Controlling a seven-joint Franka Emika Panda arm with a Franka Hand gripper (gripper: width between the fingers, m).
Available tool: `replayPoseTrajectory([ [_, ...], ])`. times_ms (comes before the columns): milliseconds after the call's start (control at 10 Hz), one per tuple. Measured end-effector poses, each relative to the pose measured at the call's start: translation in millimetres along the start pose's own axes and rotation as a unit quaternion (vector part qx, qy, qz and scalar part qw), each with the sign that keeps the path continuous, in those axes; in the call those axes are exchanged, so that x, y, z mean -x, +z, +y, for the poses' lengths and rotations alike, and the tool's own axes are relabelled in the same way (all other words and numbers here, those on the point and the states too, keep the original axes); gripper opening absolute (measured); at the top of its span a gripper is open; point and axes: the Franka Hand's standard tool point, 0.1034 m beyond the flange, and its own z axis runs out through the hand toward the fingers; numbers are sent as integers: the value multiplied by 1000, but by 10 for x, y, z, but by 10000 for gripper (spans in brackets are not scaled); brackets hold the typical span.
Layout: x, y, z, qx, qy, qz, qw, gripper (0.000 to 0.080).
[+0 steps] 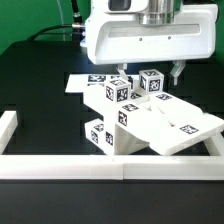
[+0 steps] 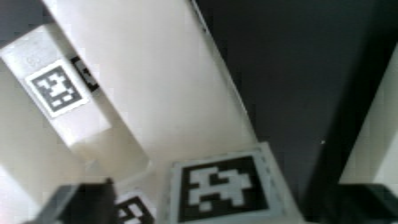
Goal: Assemble chair
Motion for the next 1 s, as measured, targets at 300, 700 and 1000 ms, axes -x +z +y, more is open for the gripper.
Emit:
replayPoseTrajectory([
  [300,0,1,1,0,0,0,1000,268],
  [700,1,2,-1,-1,45,0,999,268],
  [1000,1,5,-6,-2,168,0,986,268],
])
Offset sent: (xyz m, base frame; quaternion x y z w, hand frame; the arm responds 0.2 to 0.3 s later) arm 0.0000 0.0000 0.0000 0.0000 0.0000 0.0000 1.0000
